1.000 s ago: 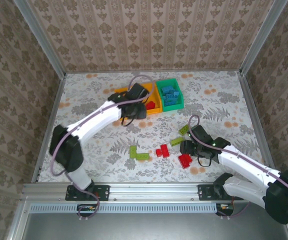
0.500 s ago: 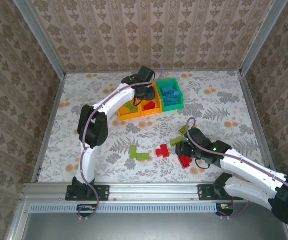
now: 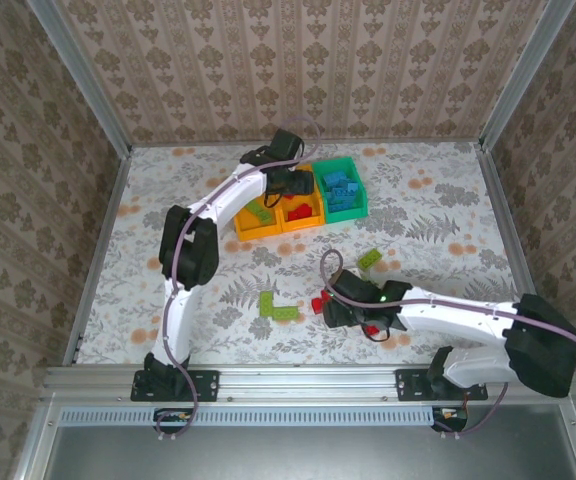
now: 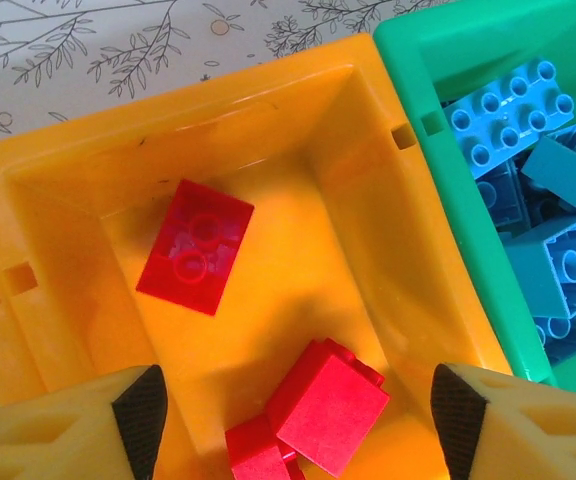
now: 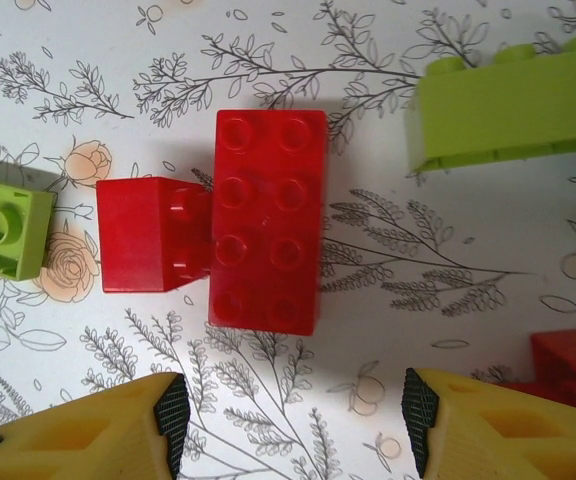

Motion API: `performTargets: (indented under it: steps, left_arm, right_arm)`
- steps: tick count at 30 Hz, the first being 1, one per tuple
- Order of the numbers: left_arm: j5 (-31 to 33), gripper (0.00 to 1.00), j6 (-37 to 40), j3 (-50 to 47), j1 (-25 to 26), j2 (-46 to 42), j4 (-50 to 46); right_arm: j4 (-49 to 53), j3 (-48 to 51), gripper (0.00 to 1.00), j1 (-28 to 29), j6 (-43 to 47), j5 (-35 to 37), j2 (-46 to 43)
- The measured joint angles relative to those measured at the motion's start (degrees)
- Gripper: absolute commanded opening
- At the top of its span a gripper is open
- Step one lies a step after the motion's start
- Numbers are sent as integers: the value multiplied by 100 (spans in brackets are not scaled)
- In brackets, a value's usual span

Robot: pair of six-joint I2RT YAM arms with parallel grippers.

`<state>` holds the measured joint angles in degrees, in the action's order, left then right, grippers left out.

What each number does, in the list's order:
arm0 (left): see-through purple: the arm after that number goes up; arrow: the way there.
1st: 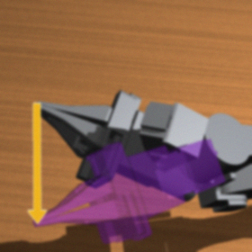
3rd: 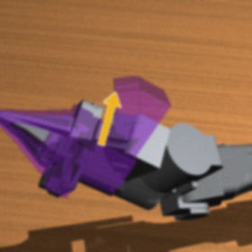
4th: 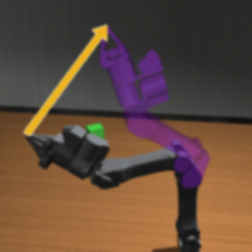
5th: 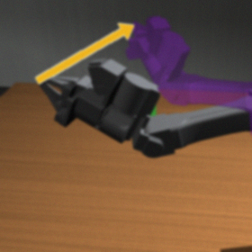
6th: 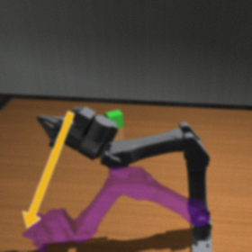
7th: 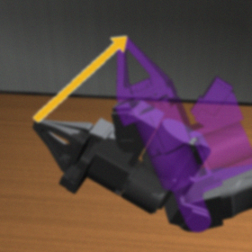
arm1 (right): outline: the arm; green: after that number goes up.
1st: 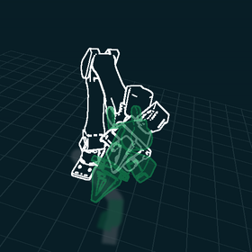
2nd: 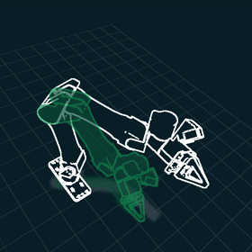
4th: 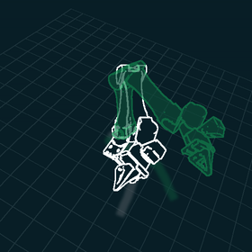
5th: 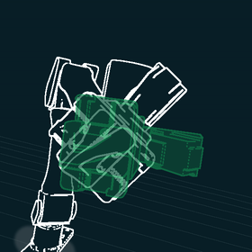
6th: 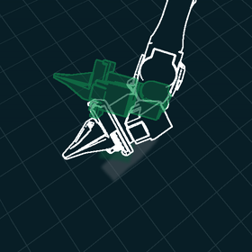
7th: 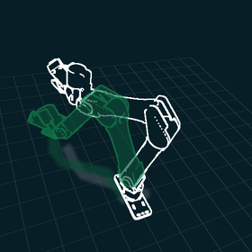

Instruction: Sort the legos into containers by color

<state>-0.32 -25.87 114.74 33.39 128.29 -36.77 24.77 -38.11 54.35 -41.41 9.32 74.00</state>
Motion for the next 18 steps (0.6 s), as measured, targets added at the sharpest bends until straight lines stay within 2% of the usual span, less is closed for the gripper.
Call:
performTargets:
  steps: [5, 14, 18]
  left_arm:
    - [-17, 87, -33, -369, 0, -387, 55]
    - [-39, 90, -46, -1318, 0, -1773, 326]
    - [-37, 90, -70, -1836, -2, -2234, 433]
  right_arm:
    - [-66, -140, 60, 9, 9, 24, 358]
    - [-105, -531, 54, -2, 74, 42, 1294]
    - [-22, -675, 44, -46, 118, 83, 1526]
